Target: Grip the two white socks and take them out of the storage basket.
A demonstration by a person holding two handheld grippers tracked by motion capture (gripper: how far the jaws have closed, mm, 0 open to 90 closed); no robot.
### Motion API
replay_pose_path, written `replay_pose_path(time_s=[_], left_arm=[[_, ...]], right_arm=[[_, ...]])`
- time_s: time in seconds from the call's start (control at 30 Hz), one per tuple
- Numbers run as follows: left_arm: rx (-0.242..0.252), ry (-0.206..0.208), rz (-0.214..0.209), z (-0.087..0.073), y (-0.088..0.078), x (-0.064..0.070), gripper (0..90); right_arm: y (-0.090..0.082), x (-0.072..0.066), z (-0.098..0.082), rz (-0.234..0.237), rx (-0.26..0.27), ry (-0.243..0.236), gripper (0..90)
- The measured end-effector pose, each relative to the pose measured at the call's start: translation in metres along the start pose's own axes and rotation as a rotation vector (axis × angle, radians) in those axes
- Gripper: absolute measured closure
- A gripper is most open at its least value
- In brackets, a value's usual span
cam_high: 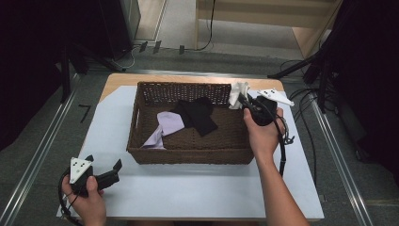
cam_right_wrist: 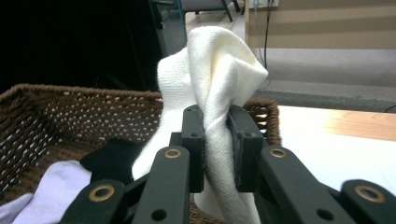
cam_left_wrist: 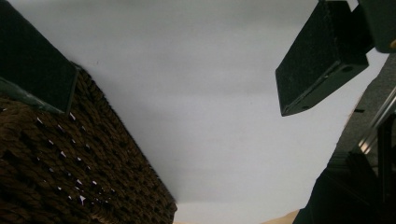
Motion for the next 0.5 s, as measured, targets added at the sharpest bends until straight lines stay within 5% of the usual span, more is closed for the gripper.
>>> replay_pose_path(time_s=[0.5], left_arm=[[0.002,0.001,0.004,0.000,0.000,0.000,0.0]], right_arm=[[-0.018,0.055,-0.007,-0.141,0.011,0.021,78.5]])
Point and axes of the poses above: each handheld gripper's, and its own axes: y roughly forward along the jaws, z roughly out of its top, x roughly to its right, the point moved 3 cm from there along y, roughly forward along the jaws, and after that the axes turned 3 degrees about x, right-handed, at the moved point
